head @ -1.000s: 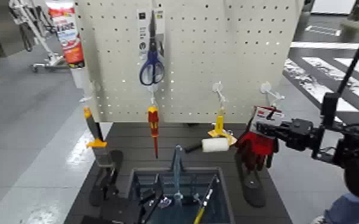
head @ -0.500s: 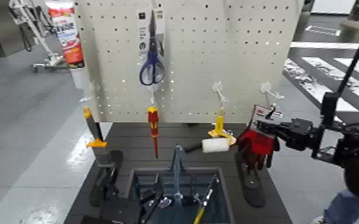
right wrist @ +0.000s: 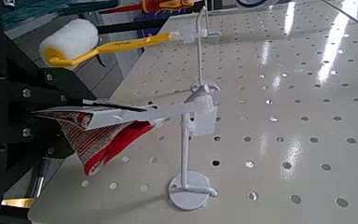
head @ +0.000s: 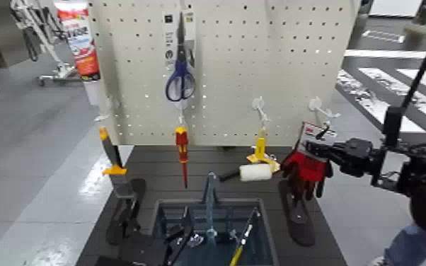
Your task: Put the red colored gloves into the crate.
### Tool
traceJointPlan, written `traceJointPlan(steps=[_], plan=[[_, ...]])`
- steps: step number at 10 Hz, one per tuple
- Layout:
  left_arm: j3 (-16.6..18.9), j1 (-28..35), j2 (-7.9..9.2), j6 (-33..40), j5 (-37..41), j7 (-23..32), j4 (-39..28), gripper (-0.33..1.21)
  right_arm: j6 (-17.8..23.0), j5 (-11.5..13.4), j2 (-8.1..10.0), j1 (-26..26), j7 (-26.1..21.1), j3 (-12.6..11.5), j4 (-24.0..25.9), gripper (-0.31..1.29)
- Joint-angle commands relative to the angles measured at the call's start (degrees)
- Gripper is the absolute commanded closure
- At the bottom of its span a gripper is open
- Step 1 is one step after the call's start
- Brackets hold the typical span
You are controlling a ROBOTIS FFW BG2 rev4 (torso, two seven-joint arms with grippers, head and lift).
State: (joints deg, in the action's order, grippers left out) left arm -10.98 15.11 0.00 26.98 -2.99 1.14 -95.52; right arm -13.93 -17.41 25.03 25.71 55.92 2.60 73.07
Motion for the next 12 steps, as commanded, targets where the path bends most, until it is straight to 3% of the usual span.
traceJointPlan(steps=[1,7,12], plan=[[0.00,0.01,-3.34,0.00,0.00,0.00,-0.01,0.14,-0.83,0.45,0.28,-0.49,0.24,-0.84,1.91,1.06],[-0.09,0.01,-3.34,-0.09,0.09,-0.08,-0.01,0.14,-4.26,0.45,0.98,-3.39,0.42,-3.22,11.22,1.06],[0.44,0.01,-3.25,-0.09,0.09,-0.08,-0.01,0.14,-9.80,0.19,0.63,-8.49,0.42,-5.41,23.44,1.06]])
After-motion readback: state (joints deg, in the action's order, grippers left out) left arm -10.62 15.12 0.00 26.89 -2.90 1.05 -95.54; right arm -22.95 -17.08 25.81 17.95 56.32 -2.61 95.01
